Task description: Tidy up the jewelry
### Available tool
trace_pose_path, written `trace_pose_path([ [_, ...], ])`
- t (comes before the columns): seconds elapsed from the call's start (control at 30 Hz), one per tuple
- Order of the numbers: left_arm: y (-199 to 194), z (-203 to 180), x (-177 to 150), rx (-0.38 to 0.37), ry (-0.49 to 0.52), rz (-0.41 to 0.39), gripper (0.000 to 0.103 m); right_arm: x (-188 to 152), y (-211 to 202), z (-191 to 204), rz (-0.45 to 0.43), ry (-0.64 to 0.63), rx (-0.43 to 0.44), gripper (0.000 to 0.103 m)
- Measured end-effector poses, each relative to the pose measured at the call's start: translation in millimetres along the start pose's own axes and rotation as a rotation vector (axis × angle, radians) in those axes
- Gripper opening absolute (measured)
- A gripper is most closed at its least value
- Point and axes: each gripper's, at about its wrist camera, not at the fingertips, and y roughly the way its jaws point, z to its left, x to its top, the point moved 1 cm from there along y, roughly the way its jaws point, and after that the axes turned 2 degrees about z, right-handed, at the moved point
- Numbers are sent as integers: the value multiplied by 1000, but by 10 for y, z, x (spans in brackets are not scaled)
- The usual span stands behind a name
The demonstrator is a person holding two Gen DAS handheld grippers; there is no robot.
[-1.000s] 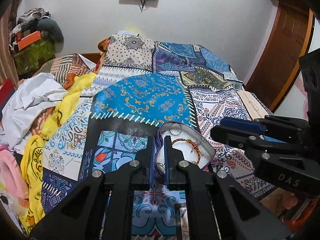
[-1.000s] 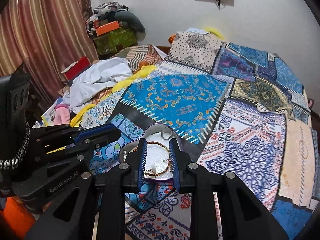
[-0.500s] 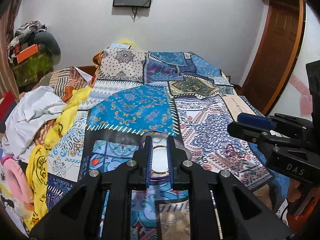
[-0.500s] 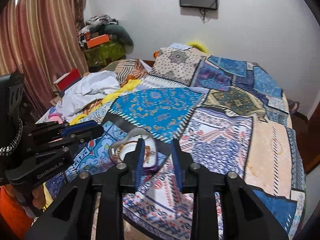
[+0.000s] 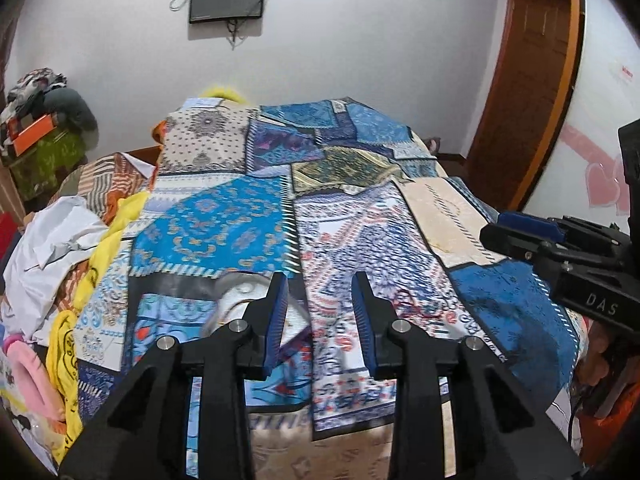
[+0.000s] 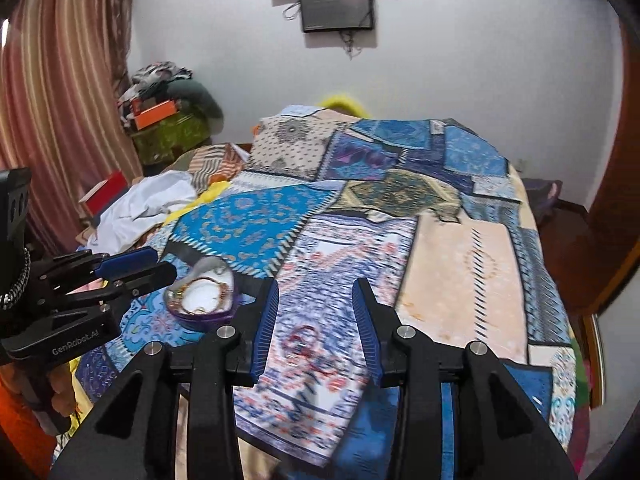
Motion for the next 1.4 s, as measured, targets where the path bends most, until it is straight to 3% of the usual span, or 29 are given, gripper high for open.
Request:
trace_pose_path([
  [0.3, 399, -394, -102, -55, 54, 96, 32, -182, -40, -352, 29, 52, -35, 35],
  [0.67, 741, -583, -356, -149, 40, 228, 32, -394, 188, -516, 101, 85, -3, 35],
  [0.87, 917, -643, -368, -206, 18, 243, 29, -451, 283, -546, 124, 95, 16, 35],
  [1.03, 968, -612, -346, -205, -3, 247, 12, -462, 314, -534, 131, 94, 24, 35],
  [1.4, 732, -527, -393, -176, 15, 202, 8, -464, 383, -375, 162, 36, 53, 35],
])
